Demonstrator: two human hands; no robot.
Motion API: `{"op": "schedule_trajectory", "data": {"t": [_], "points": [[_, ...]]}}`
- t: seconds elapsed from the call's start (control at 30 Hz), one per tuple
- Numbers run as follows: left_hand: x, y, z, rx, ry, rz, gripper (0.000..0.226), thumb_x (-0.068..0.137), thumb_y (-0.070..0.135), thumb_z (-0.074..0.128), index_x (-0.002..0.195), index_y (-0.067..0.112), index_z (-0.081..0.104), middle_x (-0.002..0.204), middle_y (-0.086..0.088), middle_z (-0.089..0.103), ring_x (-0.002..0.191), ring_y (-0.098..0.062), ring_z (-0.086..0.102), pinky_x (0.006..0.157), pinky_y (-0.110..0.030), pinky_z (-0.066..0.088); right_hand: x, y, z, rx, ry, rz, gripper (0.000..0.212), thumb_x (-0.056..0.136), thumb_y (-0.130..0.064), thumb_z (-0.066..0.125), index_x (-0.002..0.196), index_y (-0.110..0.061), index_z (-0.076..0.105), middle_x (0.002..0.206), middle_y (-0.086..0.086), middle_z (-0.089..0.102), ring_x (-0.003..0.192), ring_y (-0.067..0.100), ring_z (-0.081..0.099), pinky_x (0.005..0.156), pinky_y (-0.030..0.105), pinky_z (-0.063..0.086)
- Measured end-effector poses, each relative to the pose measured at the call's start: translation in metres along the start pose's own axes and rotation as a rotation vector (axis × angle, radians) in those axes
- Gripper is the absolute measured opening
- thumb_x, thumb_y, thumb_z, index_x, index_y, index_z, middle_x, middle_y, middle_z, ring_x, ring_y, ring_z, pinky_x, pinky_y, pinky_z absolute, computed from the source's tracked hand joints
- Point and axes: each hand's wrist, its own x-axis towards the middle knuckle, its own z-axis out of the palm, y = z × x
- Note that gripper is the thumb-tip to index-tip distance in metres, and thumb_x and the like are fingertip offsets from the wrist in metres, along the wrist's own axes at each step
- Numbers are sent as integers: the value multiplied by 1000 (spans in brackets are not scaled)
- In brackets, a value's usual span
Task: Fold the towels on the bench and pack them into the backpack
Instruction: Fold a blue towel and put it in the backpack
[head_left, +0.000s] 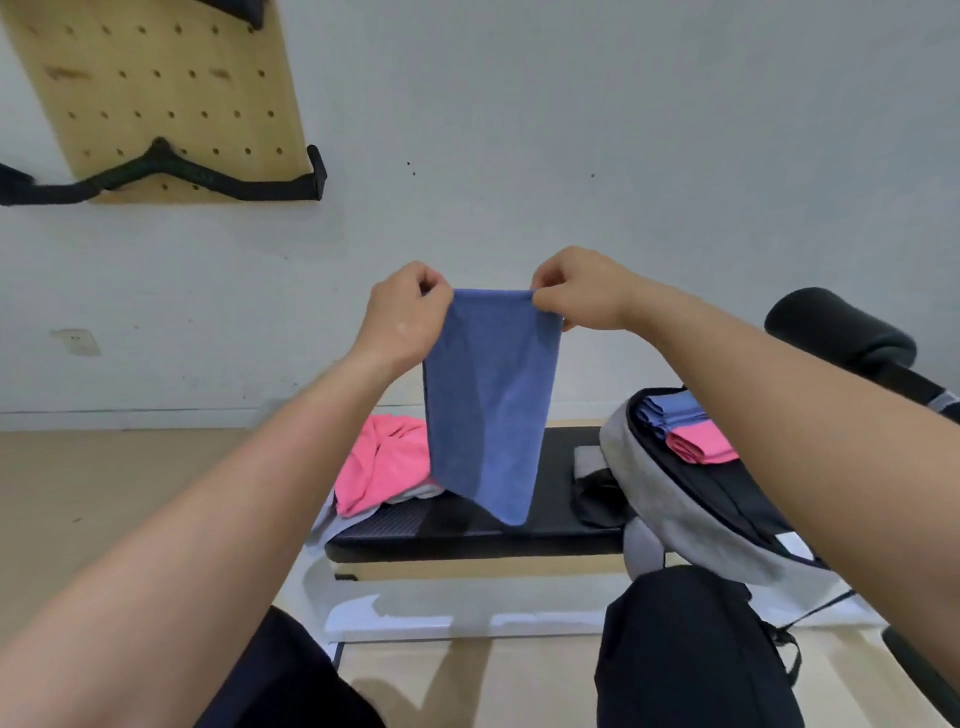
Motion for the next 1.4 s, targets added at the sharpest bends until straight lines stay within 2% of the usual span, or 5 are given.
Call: {"op": "schedule_trajectory", "data": {"t": [0.2,0.5,0.87,1.27,1.4], "points": [[-7,-5,17,-52,-22,13,16,93,12,46,102,19,57,83,8,55,73,-3,50,56,-8,36,-7,11,14,449,110,108,24,83,-5,36,63,-18,29,66,2,26,63,21,24,53,29,36],[16,-86,94,134,-288,-3,25,90,16,61,115,20,62,98,-2,61,85,-20,59,77,-35,53,31,99,88,207,93,232,31,92,-5,39,114,-13,58,101,-2,58,91,16,54,76,29,43],[64,-155,198,163,-306,-69,19,90,6,59,104,17,66,102,-6,63,84,-28,67,77,-44,60,95,190,145,108,133,368,29,89,3,45,102,-11,67,82,15,66,71,31,72,68,41,61],[11,-144,167,101,-273,82,23,84,7,57,98,18,70,88,11,65,84,-8,58,65,0,36,36,183,150,660,98,444,29,90,7,44,102,-9,65,98,12,66,82,24,74,76,36,62],[3,-139,157,49,-217,48,19,85,8,56,95,20,68,81,18,62,80,-12,62,71,-9,45,12,182,165,602,109,349,41,84,3,64,120,-16,60,102,-1,67,86,17,69,74,29,60]]}}
